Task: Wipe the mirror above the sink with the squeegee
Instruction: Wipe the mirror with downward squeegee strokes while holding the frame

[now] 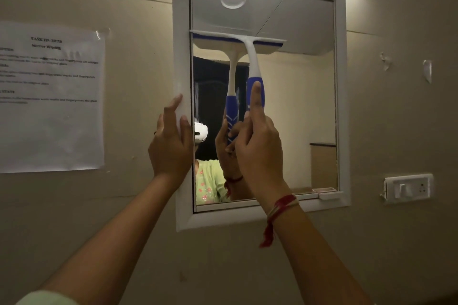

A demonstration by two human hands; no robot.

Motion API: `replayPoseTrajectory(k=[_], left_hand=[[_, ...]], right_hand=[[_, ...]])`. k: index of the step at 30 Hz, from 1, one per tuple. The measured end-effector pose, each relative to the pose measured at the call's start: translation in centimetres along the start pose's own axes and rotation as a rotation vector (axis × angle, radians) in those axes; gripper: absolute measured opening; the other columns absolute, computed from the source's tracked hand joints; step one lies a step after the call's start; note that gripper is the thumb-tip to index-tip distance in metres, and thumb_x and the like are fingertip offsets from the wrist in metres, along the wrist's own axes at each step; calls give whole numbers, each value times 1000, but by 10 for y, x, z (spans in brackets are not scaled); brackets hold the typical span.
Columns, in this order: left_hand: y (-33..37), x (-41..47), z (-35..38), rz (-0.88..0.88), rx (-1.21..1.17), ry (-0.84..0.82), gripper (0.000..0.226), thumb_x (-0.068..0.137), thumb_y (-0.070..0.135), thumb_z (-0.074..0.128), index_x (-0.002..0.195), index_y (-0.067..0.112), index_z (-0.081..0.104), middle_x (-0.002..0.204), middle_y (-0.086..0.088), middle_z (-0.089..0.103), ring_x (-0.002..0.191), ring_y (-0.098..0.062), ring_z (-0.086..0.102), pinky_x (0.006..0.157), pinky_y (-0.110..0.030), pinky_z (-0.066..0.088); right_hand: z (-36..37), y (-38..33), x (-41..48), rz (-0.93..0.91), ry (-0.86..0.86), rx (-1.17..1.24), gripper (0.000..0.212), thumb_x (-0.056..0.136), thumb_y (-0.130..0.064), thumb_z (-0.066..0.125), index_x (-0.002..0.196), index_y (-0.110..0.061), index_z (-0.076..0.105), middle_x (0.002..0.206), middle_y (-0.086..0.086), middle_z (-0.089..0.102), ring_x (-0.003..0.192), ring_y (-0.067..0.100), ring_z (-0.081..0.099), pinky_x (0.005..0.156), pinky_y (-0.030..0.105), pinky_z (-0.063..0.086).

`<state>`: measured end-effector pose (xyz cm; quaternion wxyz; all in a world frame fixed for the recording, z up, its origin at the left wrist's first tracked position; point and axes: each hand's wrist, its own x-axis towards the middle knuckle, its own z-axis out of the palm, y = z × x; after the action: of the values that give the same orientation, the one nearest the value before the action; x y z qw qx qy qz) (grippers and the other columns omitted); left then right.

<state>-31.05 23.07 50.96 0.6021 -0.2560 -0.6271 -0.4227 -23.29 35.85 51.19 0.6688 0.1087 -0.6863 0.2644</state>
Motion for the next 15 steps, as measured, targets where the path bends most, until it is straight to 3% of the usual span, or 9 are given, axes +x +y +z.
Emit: replayPoseTrajectory(k=[12, 15], left_hand=[[-1, 1, 1, 14, 19, 21, 36, 100, 20, 36, 135, 13, 38, 125, -11, 54, 67, -1, 43, 51, -2, 32], [-2, 1, 2, 10, 32, 33, 36, 100, 22, 36, 135, 15, 39, 125, -12, 55, 70, 3, 41, 51, 0, 32]], right_hand=[[-7, 8, -42, -6, -42, -2, 58, 95, -26, 38, 143, -26, 4, 86, 10, 58, 68, 11, 56, 70, 20, 48], [-11, 8, -52, 3, -52, -6, 57, 93, -35, 30, 144, -22, 8, 87, 10, 58, 69, 11, 57, 72, 23, 52]])
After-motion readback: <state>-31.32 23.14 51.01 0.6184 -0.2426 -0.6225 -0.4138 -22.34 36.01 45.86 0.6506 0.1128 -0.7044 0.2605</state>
